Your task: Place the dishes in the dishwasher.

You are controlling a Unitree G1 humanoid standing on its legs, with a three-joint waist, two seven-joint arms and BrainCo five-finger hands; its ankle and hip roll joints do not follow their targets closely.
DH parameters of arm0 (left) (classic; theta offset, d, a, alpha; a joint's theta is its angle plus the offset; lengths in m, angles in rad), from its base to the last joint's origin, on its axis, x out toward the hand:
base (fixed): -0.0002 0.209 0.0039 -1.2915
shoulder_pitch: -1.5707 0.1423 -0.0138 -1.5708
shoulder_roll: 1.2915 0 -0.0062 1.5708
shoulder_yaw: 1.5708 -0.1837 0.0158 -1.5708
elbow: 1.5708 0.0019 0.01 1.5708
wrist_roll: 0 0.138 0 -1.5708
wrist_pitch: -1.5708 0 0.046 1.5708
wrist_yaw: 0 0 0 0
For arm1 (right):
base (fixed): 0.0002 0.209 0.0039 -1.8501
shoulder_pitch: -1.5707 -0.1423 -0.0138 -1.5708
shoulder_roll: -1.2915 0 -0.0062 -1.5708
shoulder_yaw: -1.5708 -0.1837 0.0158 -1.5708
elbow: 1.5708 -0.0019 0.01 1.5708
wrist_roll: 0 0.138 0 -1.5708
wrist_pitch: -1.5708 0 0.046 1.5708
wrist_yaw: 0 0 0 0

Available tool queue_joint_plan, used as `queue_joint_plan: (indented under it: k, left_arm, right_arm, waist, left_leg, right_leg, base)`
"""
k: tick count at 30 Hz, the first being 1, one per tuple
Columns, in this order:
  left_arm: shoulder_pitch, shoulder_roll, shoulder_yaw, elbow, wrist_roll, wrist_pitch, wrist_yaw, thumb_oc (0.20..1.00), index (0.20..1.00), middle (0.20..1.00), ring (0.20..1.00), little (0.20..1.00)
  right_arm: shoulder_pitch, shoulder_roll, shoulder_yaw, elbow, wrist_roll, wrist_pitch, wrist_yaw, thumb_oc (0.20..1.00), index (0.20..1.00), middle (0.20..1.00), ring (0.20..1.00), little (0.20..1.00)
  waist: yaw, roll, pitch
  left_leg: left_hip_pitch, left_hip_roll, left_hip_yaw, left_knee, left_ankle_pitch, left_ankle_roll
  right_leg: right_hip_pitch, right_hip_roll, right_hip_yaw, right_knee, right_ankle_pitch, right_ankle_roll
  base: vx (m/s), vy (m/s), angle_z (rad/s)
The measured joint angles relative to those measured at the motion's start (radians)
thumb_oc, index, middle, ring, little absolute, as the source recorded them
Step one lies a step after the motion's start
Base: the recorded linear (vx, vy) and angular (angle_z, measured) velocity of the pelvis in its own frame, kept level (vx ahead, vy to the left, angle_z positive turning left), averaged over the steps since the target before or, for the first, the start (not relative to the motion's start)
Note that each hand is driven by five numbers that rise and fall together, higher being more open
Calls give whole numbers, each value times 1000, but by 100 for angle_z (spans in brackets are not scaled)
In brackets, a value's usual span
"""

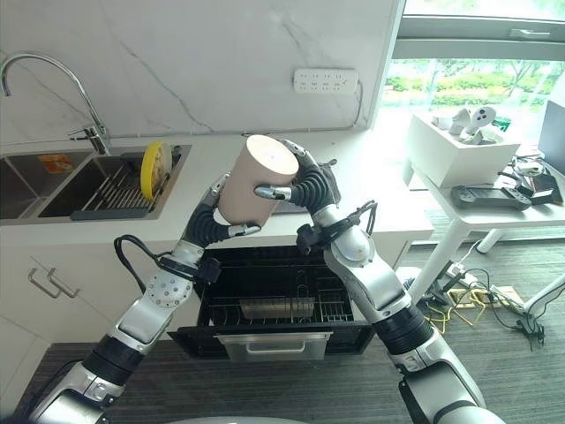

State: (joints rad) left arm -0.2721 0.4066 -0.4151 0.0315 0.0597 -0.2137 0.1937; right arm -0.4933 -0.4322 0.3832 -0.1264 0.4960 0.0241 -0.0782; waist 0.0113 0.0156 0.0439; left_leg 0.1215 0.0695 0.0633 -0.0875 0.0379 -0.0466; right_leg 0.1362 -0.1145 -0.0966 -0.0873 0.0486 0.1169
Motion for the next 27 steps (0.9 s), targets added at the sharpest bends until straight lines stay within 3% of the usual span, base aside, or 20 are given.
queue_joint_plan:
  k: [4,7,18,22,24,27]
  left_arm:
    - [50,-3,-27,91,2,51,4,1000,1000,1000,1000,1000]
    - [100,-3,9,90,24,49,45,1000,1000,1000,1000,1000]
    - [154,-2,28,56,80,50,67,1000,1000,1000,1000,1000]
    - [159,42,11,56,178,49,-71,1000,1000,1000,1000,1000]
    - [167,118,-21,56,252,50,-149,1000,1000,1000,1000,1000]
    - [179,131,-20,57,288,43,-228,1000,1000,1000,1000,1000]
  right_arm:
    - [43,3,-38,-38,101,-87,-50,200,200,200,200,200]
    - [141,28,-116,-63,118,-144,-79,200,200,200,200,200]
    - [276,28,-163,-60,133,-193,-85,200,200,200,200,200]
    - [324,28,-228,-49,132,-215,-92,200,200,200,200,200]
    - [363,26,-255,-42,132,-215,-91,200,200,200,200,200]
    - [385,23,-259,-39,132,-209,-94,200,200,200,200,200]
  waist:
    - [-5,3,0]
    - [-6,4,1]
    - [-9,9,5]
    - [-12,12,8]
    - [-36,24,17]
    - [-62,35,26]
  left_leg:
    - [0,2,3,0,0,0]
    - [1,3,6,0,-1,1]
    - [2,4,16,-6,-2,3]
    - [3,4,22,-6,-3,3]
    - [5,4,27,-6,-5,4]
    - [5,5,32,-6,-6,4]
  right_leg:
    - [-1,0,2,0,0,0]
    - [-2,-1,4,0,0,0]
    - [-2,-1,4,-5,0,0]
    - [-3,-2,7,-5,-2,2]
    - [-4,-2,12,-5,-2,3]
    - [-7,-2,19,-6,-3,3]
  base:
    - [0,0,0]
    - [0,0,0]
    - [13,5,0]
    - [100,-6,-2]
    - [170,-24,-8]
    - [125,-30,-6]
